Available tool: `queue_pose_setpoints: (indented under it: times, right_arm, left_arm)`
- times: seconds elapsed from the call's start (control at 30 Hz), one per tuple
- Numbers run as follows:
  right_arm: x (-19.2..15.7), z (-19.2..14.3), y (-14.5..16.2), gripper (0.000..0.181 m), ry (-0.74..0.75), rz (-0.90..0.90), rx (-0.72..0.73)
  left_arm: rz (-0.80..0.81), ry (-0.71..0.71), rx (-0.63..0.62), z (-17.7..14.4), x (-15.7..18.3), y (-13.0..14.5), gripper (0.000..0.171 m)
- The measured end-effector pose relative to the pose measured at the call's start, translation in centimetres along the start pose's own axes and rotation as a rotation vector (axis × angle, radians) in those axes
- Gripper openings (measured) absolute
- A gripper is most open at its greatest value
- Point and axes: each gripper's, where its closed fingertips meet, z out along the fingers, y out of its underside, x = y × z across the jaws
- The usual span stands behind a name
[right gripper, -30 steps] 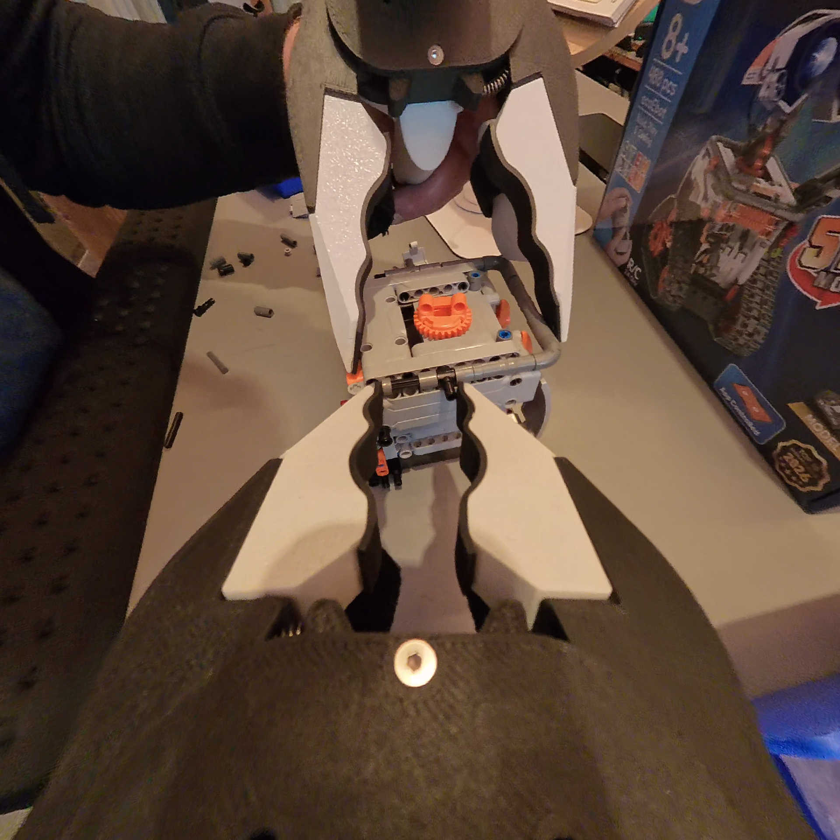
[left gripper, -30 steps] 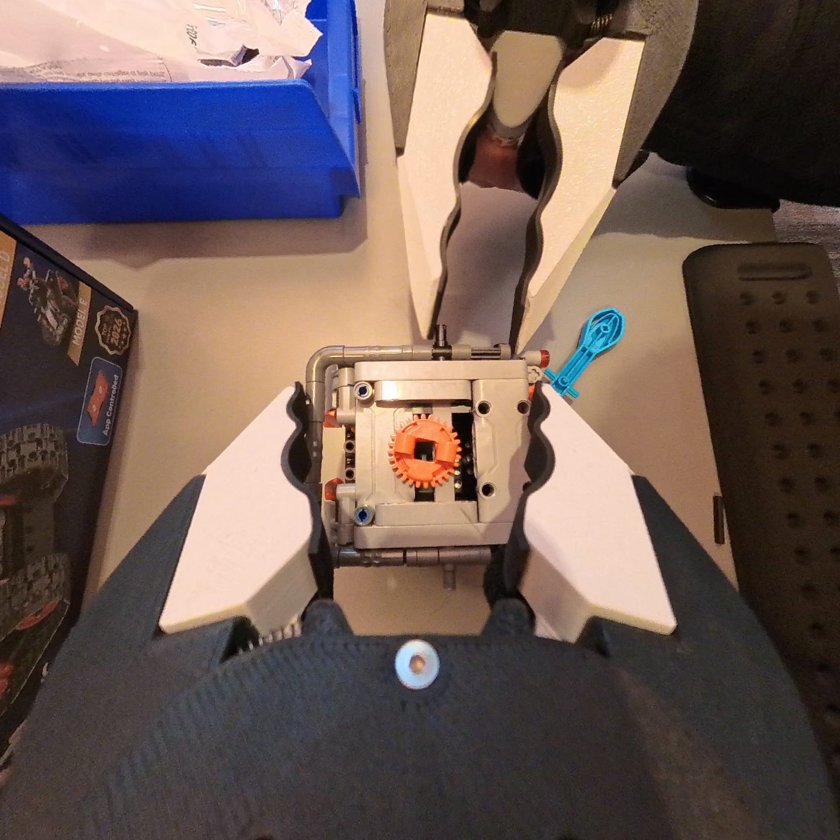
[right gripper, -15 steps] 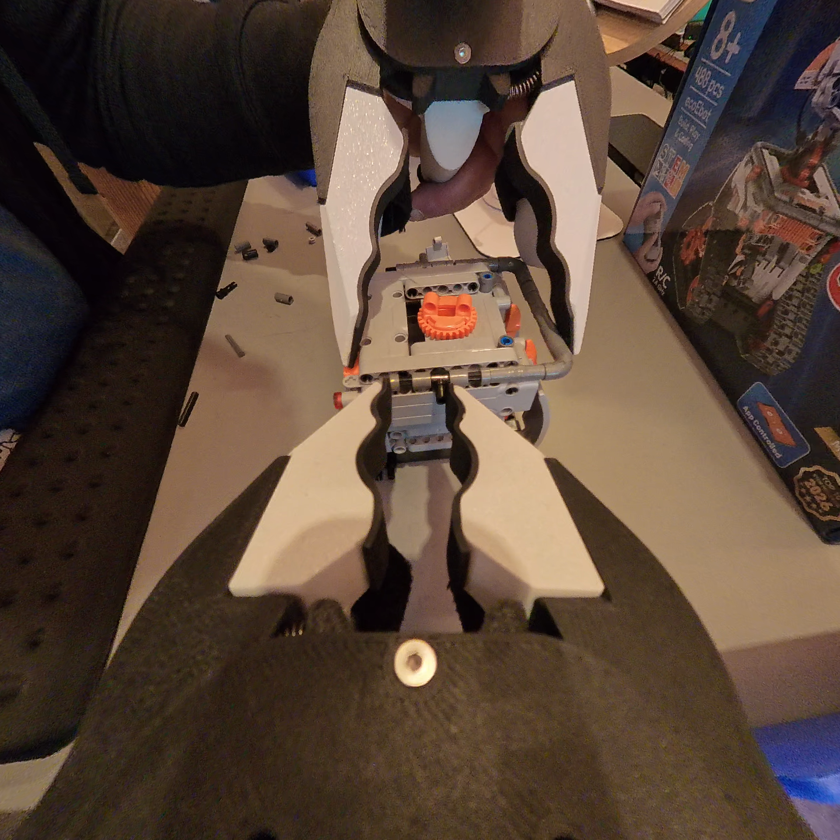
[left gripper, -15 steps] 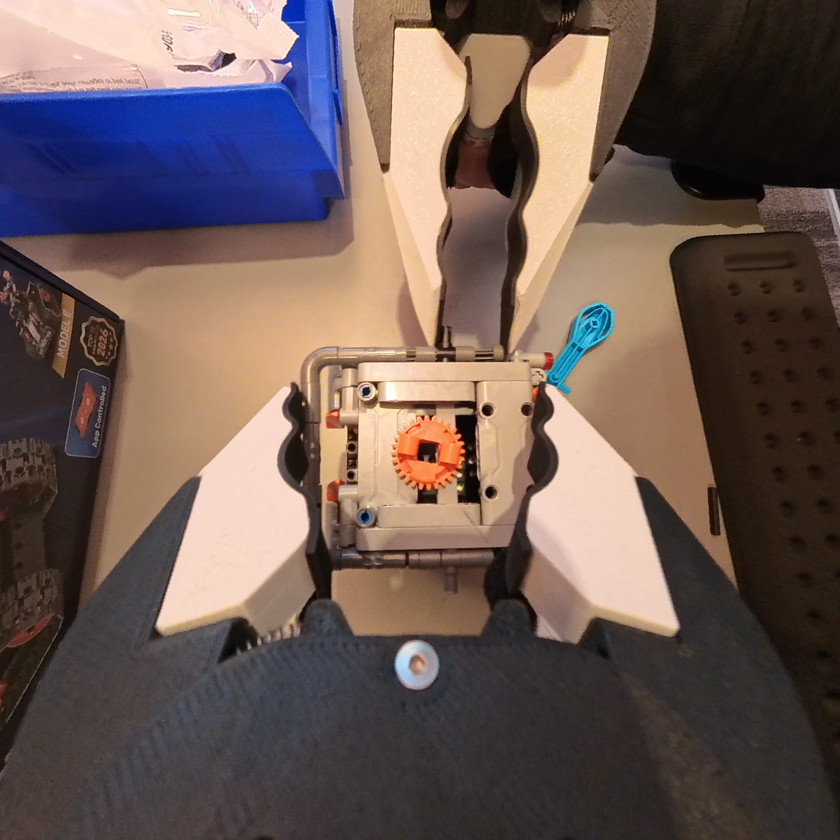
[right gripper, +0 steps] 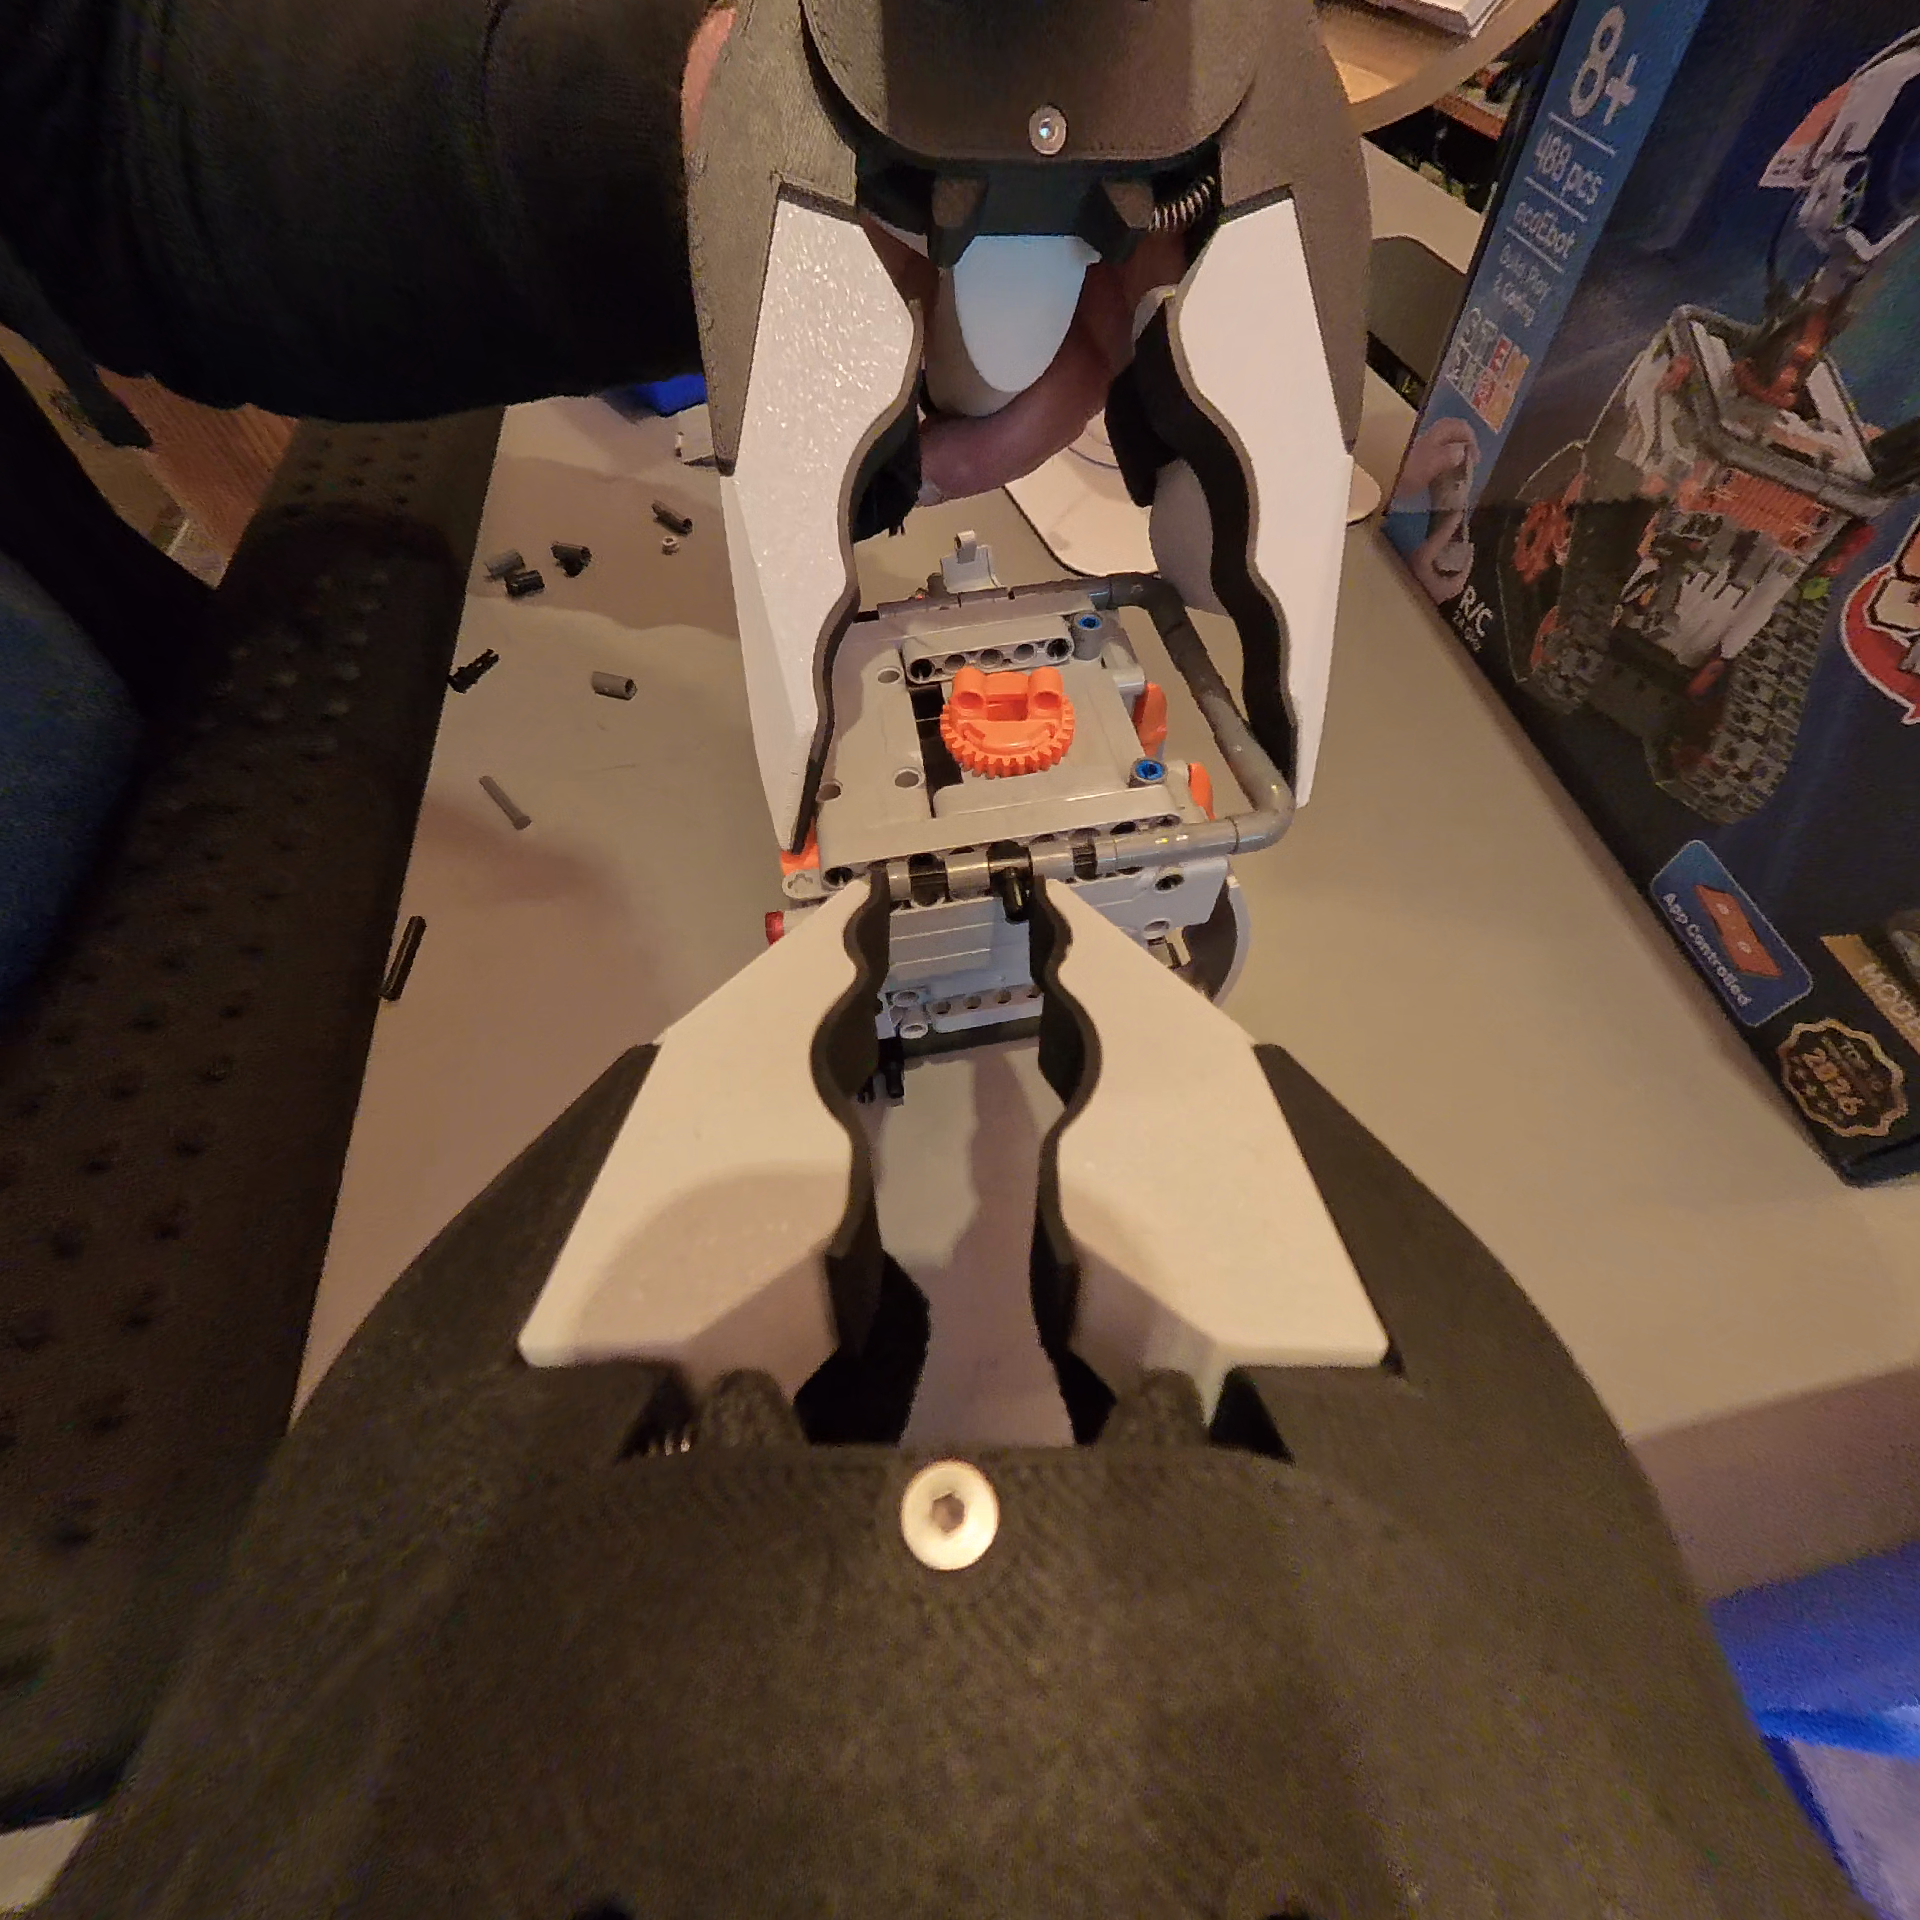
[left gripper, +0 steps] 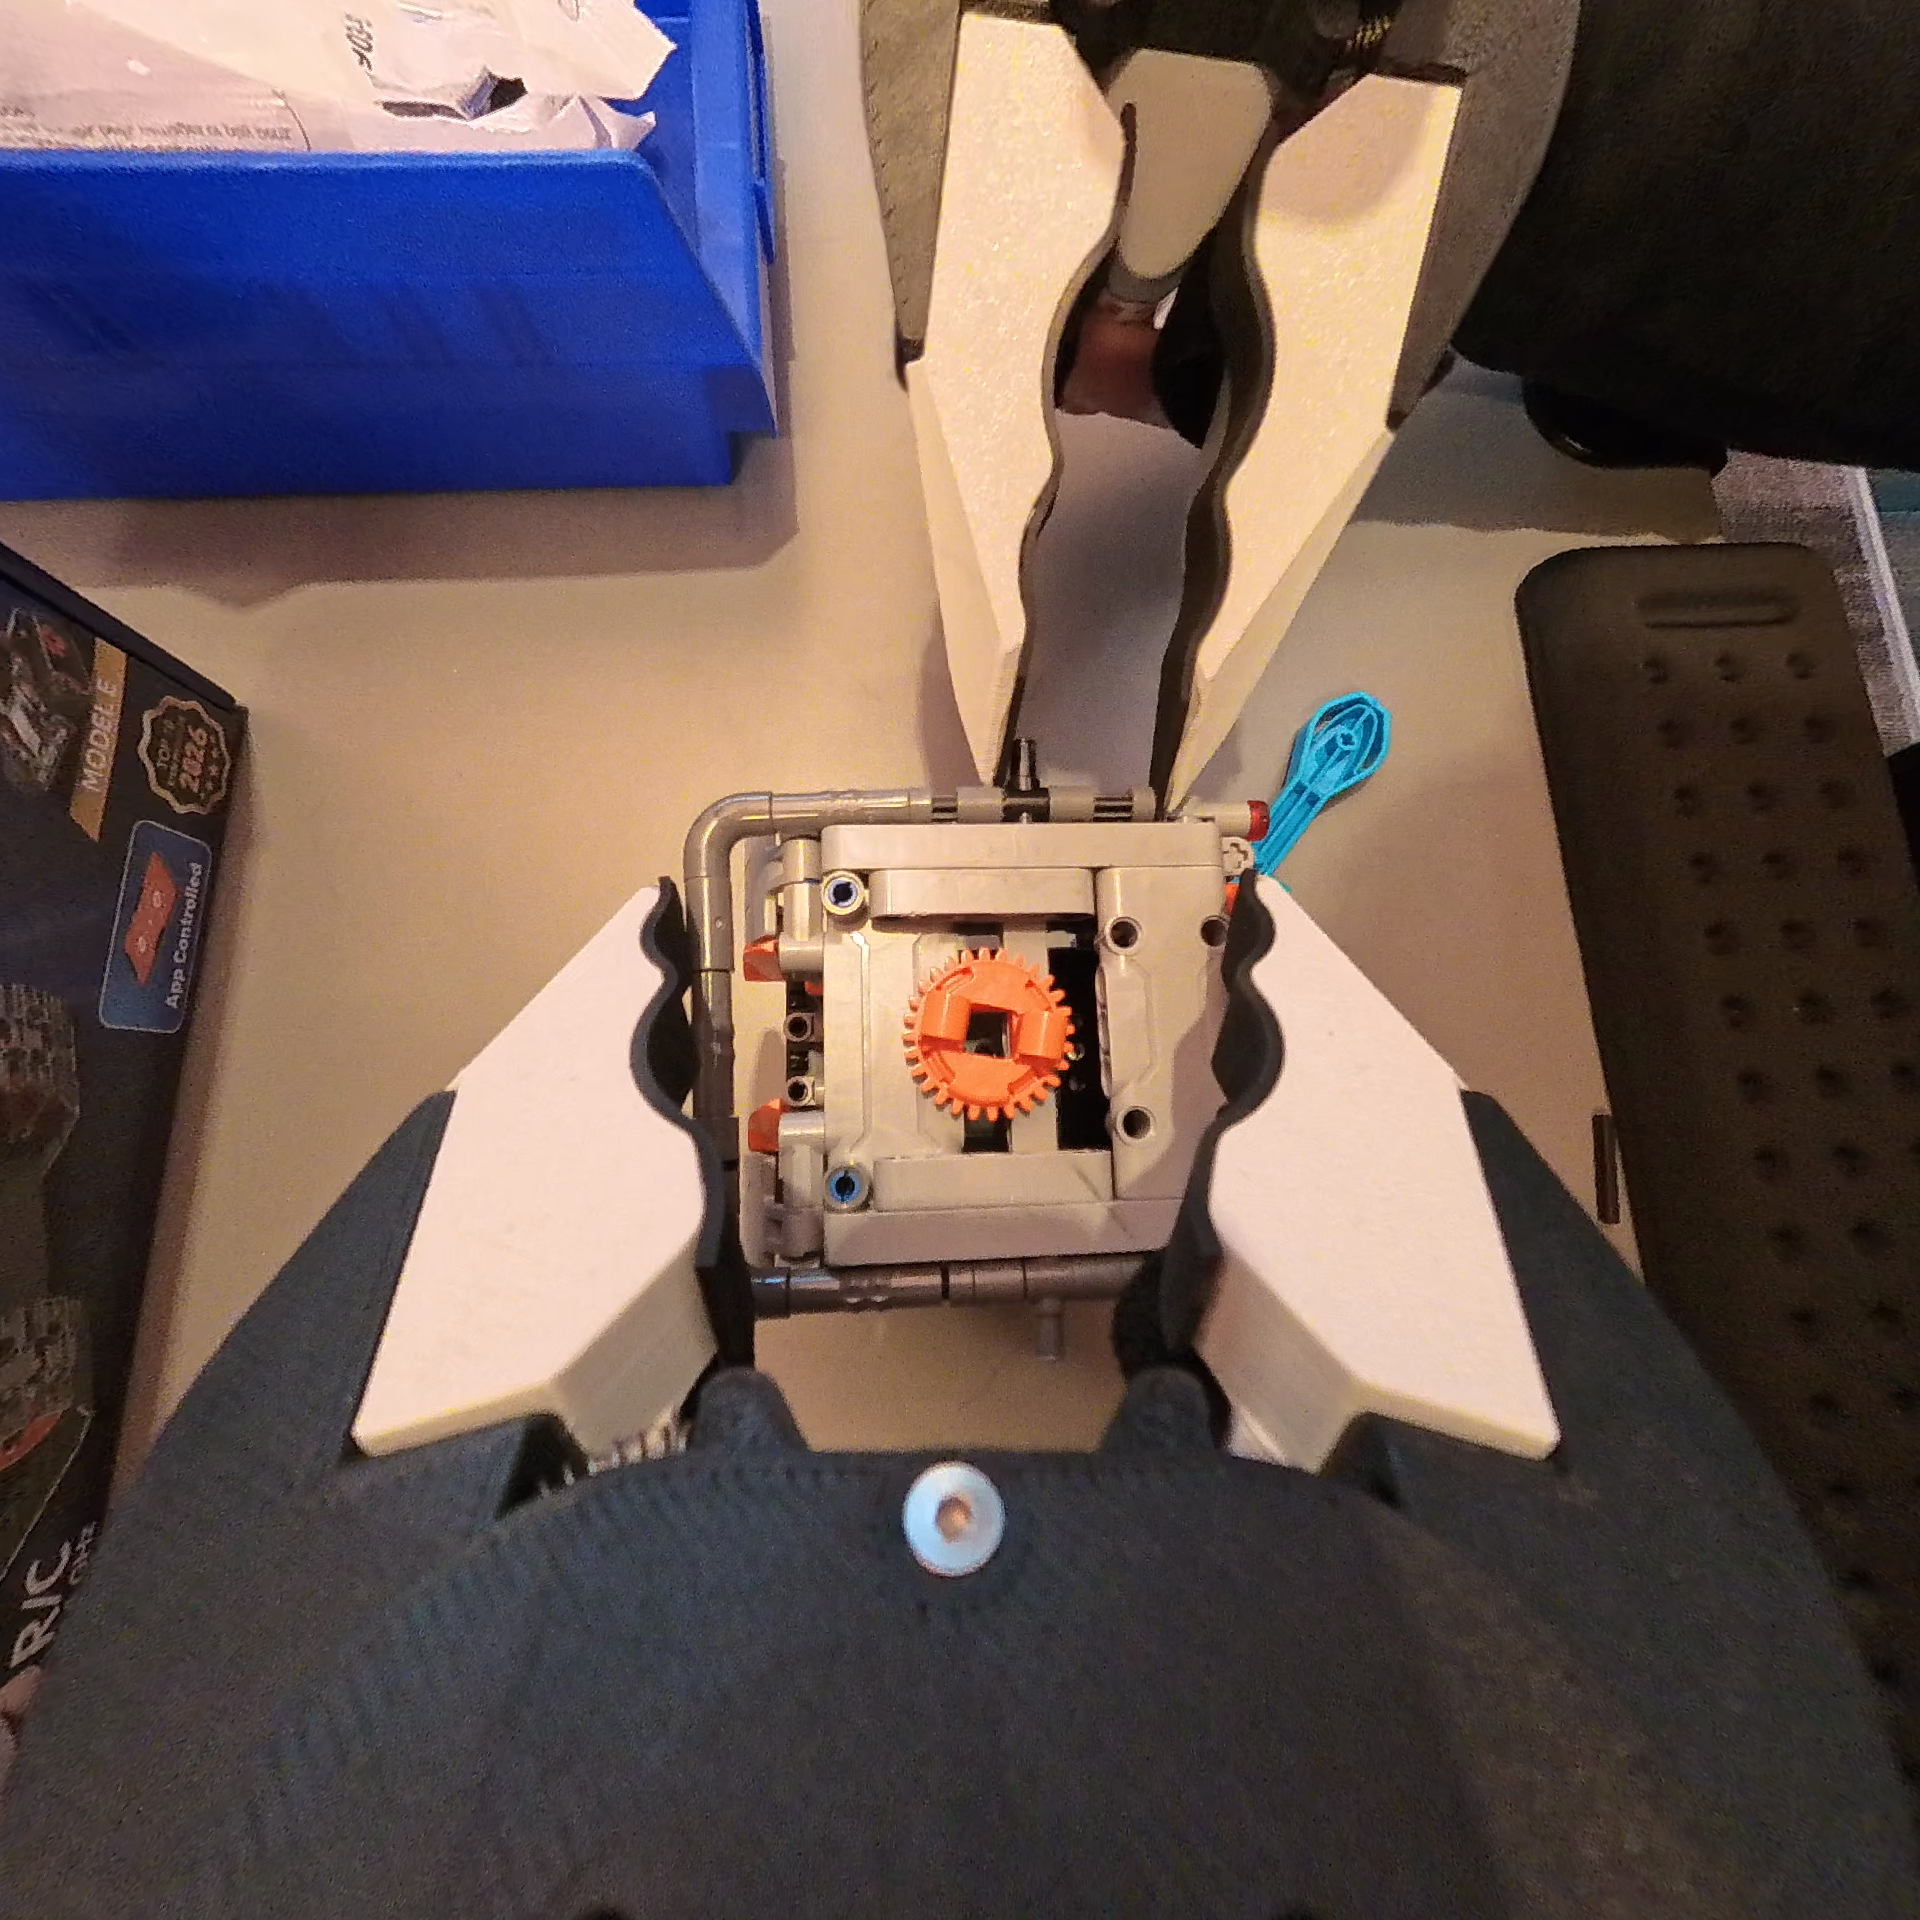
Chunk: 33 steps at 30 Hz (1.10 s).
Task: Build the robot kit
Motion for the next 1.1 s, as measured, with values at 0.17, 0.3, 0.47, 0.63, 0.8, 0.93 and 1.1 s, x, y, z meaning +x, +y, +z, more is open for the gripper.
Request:
queue_pose_setpoints:
  times: [0.17, 0.3, 0.47, 0.63, 0.8, 0.93, 1.1]
  right_arm:
    - [-0.07, 0.02, 0.00, 0.024, 0.016, 0.003, 0.007]
    - [-0.10, -0.12, 0.12, 0.024, -0.005, 0.010, 0.008]
    - [-0.16, -0.18, 0.13, 0.024, -0.031, 0.006, 0.003]
    - [-0.23, -0.33, 0.19, 0.023, -0.066, 0.005, 0.019]
    - [-0.25, -0.39, 0.24, 0.022, -0.095, -0.013, 0.019]
    - [-0.31, -0.38, 0.27, 0.022, -0.101, -0.032, 0.003]
    - [-0.27, -0.25, 0.21, 0.020, -0.096, -0.037, -0.005]
  left_arm:
    - [0.012, -0.001, -0.012, 0.01, 0.04, 0.04, 0.101]
    - [0.010, 0.000, -0.015, 0.10, 0.05, -0.06, 0.100]
    - [0.010, -0.004, -0.013, 0.10, 0.07, -0.08, 0.100]
    - [0.013, 0.000, -0.016, 0.19, 0.19, -0.15, 0.100]
    - [0.012, 0.003, -0.018, 0.24, 0.21, -0.17, 0.100]
    - [0.012, 0.003, -0.022, 0.28, 0.29, -0.19, 0.100]
    - [0.009, -0.002, -0.019, 0.26, 0.27, -0.16, 0.101]
